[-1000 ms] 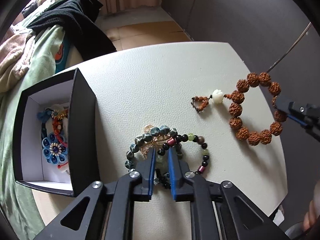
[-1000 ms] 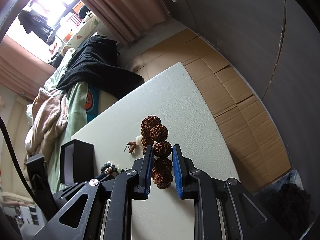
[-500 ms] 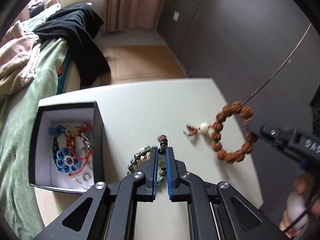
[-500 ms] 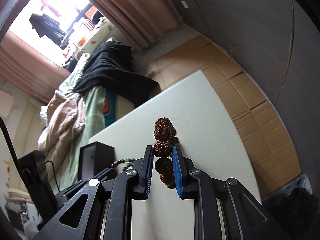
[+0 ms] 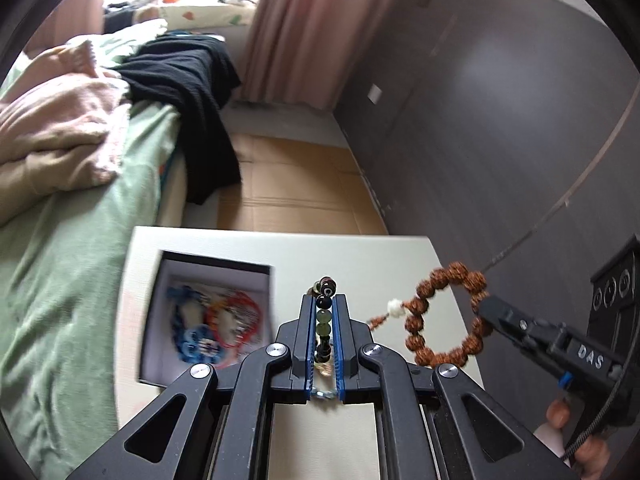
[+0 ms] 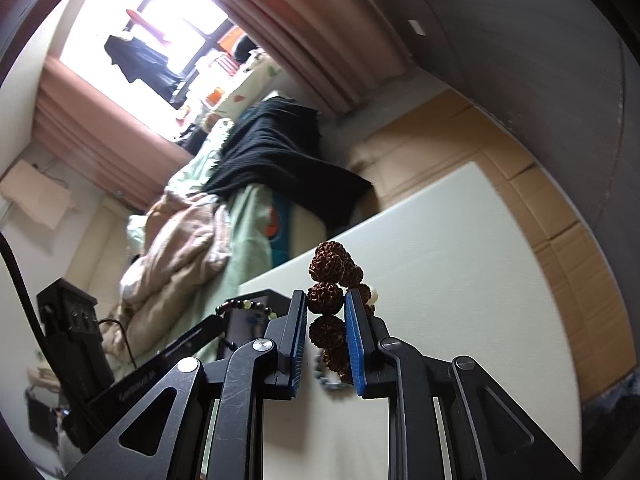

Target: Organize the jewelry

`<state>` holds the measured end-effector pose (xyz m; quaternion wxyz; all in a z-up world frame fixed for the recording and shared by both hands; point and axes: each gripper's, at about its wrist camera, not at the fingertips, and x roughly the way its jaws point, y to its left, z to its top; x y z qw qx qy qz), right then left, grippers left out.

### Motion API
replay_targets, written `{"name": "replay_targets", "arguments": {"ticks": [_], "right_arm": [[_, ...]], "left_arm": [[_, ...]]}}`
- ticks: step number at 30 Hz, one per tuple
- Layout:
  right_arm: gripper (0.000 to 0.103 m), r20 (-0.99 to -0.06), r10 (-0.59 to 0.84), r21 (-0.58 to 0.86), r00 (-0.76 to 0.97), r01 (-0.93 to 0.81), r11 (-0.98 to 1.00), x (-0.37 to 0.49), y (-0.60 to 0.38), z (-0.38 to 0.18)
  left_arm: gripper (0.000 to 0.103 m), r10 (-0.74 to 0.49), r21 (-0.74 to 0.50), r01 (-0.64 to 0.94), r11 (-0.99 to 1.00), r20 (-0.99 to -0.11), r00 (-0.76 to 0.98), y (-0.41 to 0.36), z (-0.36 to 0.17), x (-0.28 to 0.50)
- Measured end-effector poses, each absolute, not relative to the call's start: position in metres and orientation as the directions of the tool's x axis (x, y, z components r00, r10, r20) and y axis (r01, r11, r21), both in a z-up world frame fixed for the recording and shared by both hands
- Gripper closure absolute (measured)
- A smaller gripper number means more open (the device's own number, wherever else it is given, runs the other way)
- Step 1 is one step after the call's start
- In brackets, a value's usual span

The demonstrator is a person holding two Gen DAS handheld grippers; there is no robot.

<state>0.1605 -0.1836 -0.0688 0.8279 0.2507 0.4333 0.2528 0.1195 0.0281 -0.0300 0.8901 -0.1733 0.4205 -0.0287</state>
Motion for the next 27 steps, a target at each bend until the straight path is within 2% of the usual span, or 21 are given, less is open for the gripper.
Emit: {"name": "replay_targets", "arguments": {"ticks": [9,11,12,13,14,15,16,27], "right_arm": [[0.082,-0.544,0.684,0.658,0.486,-0.259,0.707,0.153,-0.151,-0.062],[0.082,-0.530,0.697,0.666,0.482,-0.271,0.694,0.152,-0.144,-0.061],[0.082,-0.519,0.709,0.675,0.477,-0.280,0.683,0.151,-0.139,-0.060],[0.082,-0.512,0.717,0.680,0.472,-0.287,0.675,0.150,-0.135,-0.059],[0.082,-0.503,0.726,0.685,0.469,-0.296,0.666,0.149,-0.130,-0.058],[0.082,-0.495,0.733,0.687,0.466,-0.306,0.659,0.148,-0.124,-0.057],[0.082,-0.489,0.739,0.690,0.464,-0.313,0.653,0.146,-0.120,-0.056],[0.082,-0.414,0.788,0.701,0.455,-0.394,0.595,0.142,-0.071,-0.045]], "left_arm": [[0.094,-0.133,-0.342,-0.209,0.916,-0.751,0.647,0.068,-0.036,0.121],[0.088,-0.167,-0.380,-0.217,0.899,-0.757,0.632,0.076,-0.041,0.122],[0.077,-0.173,-0.391,-0.223,0.893,-0.755,0.632,0.079,-0.042,0.121],[0.059,-0.168,-0.395,-0.234,0.888,-0.754,0.635,0.083,-0.042,0.120],[0.049,-0.153,-0.391,-0.245,0.887,-0.751,0.643,0.086,-0.042,0.118],[0.035,-0.141,-0.389,-0.253,0.886,-0.746,0.651,0.090,-0.040,0.117],[0.030,-0.127,-0.390,-0.263,0.883,-0.736,0.665,0.094,-0.038,0.114],[0.030,-0.076,-0.412,-0.356,0.839,-0.736,0.672,0.133,-0.038,0.102]]}}
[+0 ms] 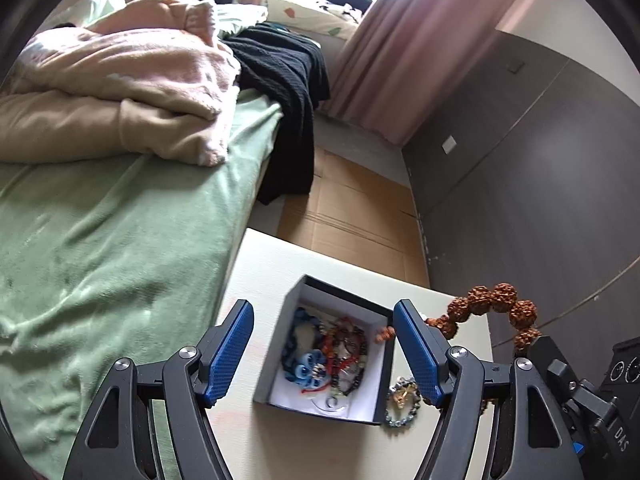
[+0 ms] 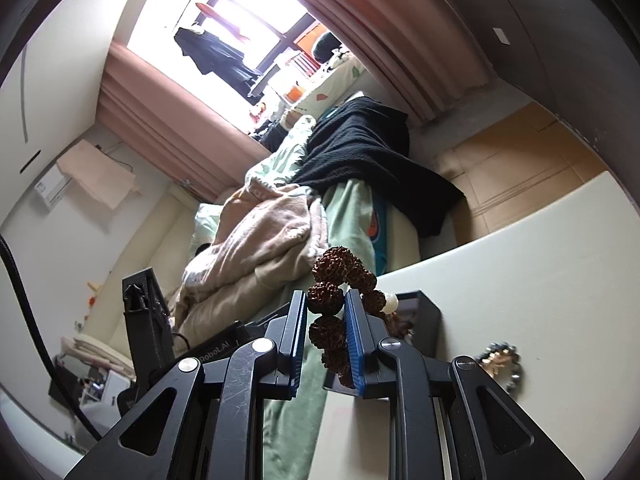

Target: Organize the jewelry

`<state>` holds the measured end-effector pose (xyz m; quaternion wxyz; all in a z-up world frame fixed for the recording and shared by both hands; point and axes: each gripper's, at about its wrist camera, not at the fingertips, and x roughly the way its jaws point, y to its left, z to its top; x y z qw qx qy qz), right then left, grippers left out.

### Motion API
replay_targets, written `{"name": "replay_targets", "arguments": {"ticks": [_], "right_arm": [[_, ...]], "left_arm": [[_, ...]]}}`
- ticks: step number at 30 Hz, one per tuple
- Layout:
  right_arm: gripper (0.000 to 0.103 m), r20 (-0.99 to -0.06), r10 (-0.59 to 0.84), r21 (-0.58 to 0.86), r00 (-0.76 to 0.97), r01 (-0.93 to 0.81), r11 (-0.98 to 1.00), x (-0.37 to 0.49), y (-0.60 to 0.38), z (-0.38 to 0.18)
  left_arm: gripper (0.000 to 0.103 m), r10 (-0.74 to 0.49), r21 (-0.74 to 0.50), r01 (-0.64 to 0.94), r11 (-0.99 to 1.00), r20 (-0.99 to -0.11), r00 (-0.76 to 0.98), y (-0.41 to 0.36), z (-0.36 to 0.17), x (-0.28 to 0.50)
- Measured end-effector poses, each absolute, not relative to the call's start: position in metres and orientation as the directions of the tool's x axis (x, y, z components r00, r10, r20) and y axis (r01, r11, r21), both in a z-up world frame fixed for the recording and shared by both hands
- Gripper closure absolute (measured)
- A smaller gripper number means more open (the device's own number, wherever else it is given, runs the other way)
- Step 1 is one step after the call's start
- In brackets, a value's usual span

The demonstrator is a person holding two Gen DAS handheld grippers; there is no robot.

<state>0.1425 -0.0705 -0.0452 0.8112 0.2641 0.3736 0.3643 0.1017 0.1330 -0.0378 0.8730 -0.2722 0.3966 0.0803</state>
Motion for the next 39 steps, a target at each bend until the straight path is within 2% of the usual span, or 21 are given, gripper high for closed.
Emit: {"name": "replay_targets", "arguments": {"ticks": [6,8,9,10,18,30,39], "right_arm": [[0.079,-0.497,0.771,0.663,0.398,-0.400,0.633,0.150,-0.040,-0.060],[0.058,-0.524,0.789,0.682,0.319,-0.398,0.614,0.153,-0.030,-0.072],[0.042,-0.533,0.793,0.690,0.296,-0.390,0.610,0.154,-0.028,-0.077],[0.037,-0.535,0.794,0.695,0.289,-0.383,0.608,0.155,-0.028,-0.080],[0.037,-0.556,0.742,0.682,0.374,-0.305,0.665,0.157,-0.079,-0.077],[0.037,-0.719,0.512,0.538,0.471,-0.090,0.838,0.163,-0.170,-0.082],[0.037,-0.734,0.506,0.542,0.453,-0.058,0.838,0.164,-0.204,-0.087]], "left_arm": [[0.030,-0.051,-0.401,-0.384,0.832,-0.745,0.665,0.144,-0.041,0.100],[0.030,-0.041,-0.399,-0.398,0.826,-0.747,0.664,0.148,-0.042,0.099],[0.030,-0.037,-0.398,-0.401,0.825,-0.747,0.664,0.149,-0.042,0.099],[0.030,-0.035,-0.397,-0.404,0.824,-0.747,0.664,0.149,-0.043,0.099],[0.030,-0.054,-0.388,-0.358,0.850,-0.739,0.672,0.129,-0.037,0.101],[0.030,-0.140,-0.343,-0.202,0.917,-0.752,0.644,0.063,-0.039,0.115],[0.030,-0.193,-0.306,-0.093,0.947,-0.779,0.597,0.012,-0.048,0.122]]}}
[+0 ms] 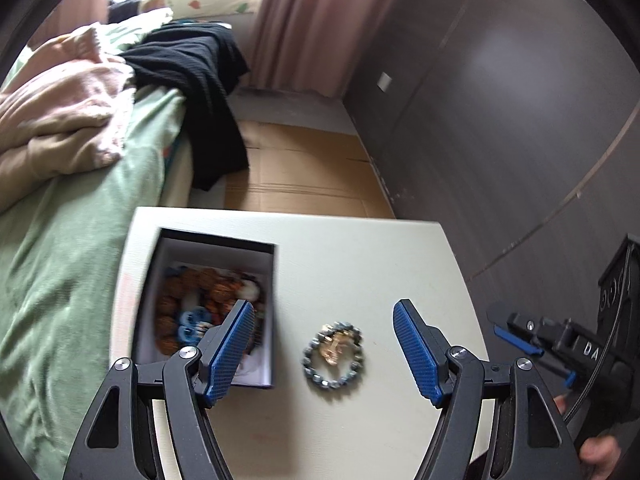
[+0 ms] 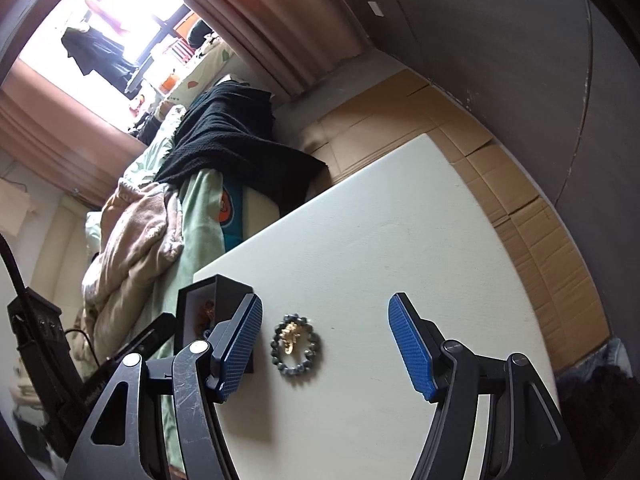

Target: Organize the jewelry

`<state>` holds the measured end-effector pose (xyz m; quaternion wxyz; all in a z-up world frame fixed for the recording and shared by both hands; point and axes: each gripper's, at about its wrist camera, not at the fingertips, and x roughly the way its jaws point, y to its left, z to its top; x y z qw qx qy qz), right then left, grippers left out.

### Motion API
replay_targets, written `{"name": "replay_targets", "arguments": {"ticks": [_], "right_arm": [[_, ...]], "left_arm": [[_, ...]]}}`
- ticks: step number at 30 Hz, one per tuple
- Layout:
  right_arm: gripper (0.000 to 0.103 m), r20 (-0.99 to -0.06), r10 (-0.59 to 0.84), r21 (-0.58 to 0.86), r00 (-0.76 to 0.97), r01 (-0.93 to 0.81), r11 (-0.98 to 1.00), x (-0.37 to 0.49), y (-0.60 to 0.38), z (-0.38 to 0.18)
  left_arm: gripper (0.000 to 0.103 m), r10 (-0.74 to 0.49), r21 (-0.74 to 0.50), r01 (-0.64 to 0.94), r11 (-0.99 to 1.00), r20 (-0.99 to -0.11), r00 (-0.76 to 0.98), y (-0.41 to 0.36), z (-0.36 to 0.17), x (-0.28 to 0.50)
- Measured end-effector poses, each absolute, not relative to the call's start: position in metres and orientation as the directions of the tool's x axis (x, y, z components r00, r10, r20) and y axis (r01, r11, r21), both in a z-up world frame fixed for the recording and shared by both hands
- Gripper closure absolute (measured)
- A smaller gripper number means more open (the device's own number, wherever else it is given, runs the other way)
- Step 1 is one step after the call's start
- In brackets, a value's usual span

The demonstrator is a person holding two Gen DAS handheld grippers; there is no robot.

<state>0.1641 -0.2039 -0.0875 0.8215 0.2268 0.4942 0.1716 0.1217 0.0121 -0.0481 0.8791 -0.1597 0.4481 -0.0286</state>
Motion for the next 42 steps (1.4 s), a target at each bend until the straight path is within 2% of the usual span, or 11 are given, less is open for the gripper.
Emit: {"name": "replay_targets", "arguments": {"ticks": [4,11,13,18,21,29,30,31,32,42], "right_arm": [[0.037,-0.739,0.501,0.548,0.451,-0.031,0.836,0.163,-0.217,-0.090],[0.037,-0.750,0.504,0.558,0.429,0.001,0.830,0.162,-0.236,-0.096],[0.037,-0.758,0.495,0.549,0.424,0.007,0.835,0.162,-0.237,-0.098],[0.037,-0.762,0.488,0.546,0.426,0.016,0.838,0.161,-0.245,-0.099],[0.037,-0.762,0.489,0.548,0.424,0.019,0.836,0.161,-0.248,-0.100],[0.037,-0.764,0.483,0.542,0.428,0.020,0.840,0.160,-0.252,-0.099],[0.037,-0.764,0.484,0.543,0.427,0.019,0.840,0.160,-0.252,-0.099],[0.037,-0.765,0.484,0.542,0.426,0.019,0.840,0.161,-0.251,-0.099],[0.037,-0.766,0.483,0.540,0.424,0.017,0.841,0.161,-0.250,-0.099],[0.037,-0.780,0.477,0.518,0.405,-0.009,0.856,0.162,-0.237,-0.103]], "left_arm": [[0.045,-0.223,-0.294,-0.040,0.955,-0.801,0.556,-0.009,-0.058,0.126],[0.057,-0.234,-0.273,-0.017,0.962,-0.854,0.464,-0.038,-0.091,0.138],[0.065,-0.232,-0.264,-0.012,0.964,-0.867,0.441,-0.045,-0.099,0.141],[0.070,-0.212,-0.234,-0.008,0.972,-0.891,0.402,-0.059,-0.117,0.145],[0.078,-0.209,-0.229,-0.008,0.973,-0.902,0.377,-0.064,-0.127,0.147],[0.079,-0.118,-0.133,-0.016,0.991,-0.924,0.363,-0.072,-0.146,0.152],[0.081,-0.103,-0.115,-0.012,0.993,-0.926,0.364,-0.073,-0.145,0.152],[0.091,-0.089,-0.097,-0.003,0.995,-0.926,0.367,-0.075,-0.145,0.152],[0.092,-0.083,-0.090,-0.003,0.996,-0.925,0.371,-0.075,-0.145,0.151],[0.094,-0.208,-0.245,-0.024,0.969,-0.866,0.455,-0.047,-0.106,0.146]]}}
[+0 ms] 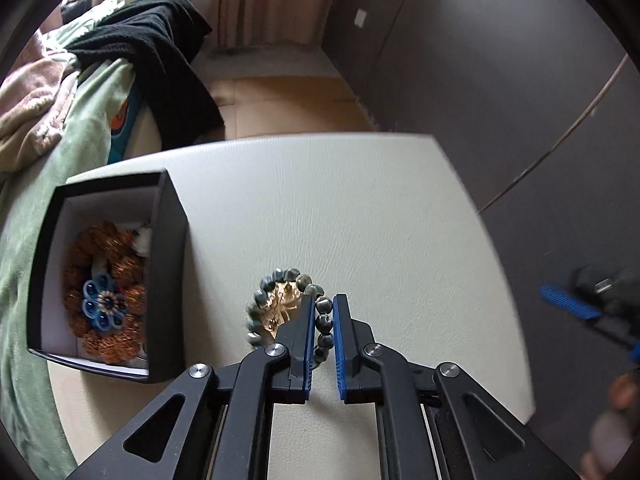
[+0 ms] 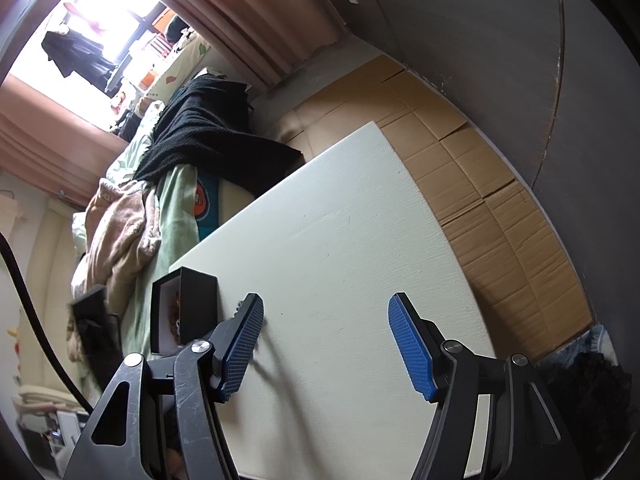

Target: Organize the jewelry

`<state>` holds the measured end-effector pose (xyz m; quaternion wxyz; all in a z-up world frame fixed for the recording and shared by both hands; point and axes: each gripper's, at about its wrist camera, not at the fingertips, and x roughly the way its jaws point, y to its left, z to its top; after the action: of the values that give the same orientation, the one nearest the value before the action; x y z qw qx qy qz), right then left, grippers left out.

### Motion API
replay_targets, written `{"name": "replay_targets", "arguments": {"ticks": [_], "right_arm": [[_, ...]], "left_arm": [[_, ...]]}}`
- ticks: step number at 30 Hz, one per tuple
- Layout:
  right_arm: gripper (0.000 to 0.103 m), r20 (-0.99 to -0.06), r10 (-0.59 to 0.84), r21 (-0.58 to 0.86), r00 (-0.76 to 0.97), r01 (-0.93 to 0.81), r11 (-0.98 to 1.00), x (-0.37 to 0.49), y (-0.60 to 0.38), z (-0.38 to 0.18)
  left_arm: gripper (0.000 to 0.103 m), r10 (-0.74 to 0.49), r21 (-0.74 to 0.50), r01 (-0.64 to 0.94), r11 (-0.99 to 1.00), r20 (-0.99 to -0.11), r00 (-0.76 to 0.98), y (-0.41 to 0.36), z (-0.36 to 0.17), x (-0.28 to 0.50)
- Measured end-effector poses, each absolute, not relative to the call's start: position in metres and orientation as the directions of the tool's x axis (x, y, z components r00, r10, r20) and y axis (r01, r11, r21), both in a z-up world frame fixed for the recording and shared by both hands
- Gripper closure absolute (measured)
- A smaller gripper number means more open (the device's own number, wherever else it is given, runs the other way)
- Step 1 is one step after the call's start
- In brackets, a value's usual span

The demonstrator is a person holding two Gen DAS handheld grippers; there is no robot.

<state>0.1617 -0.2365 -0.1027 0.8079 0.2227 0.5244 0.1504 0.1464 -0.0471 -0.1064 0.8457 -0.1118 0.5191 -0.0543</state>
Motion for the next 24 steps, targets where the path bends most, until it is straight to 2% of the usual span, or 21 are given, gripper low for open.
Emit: {"name": "replay_targets", "arguments": {"ticks": [8,18,24], "right_arm": [[0.037,-0.800,0.461,0.479,0.383,-0.053,0.876,0.162,-0.213,-0.106],[0.037,-0.816,0.455,0.448,0.358,-0.107,0.888,0.160,-0.178,-0.111],[0.050,-0.813,0.479,0.462,0.332,-0.134,0.877,0.162,-0.156,-0.117]], "left_arm": [[0.094,-0.317,-0.383,-0.022,0.923,-0.793,0.520,-0.024,-0.076,0.138],[0.094,-0.293,-0.415,-0.074,0.907,-0.746,0.598,0.016,-0.050,0.130],[0.094,-0.299,-0.461,-0.108,0.881,-0.717,0.630,0.044,-0.042,0.123]]}}
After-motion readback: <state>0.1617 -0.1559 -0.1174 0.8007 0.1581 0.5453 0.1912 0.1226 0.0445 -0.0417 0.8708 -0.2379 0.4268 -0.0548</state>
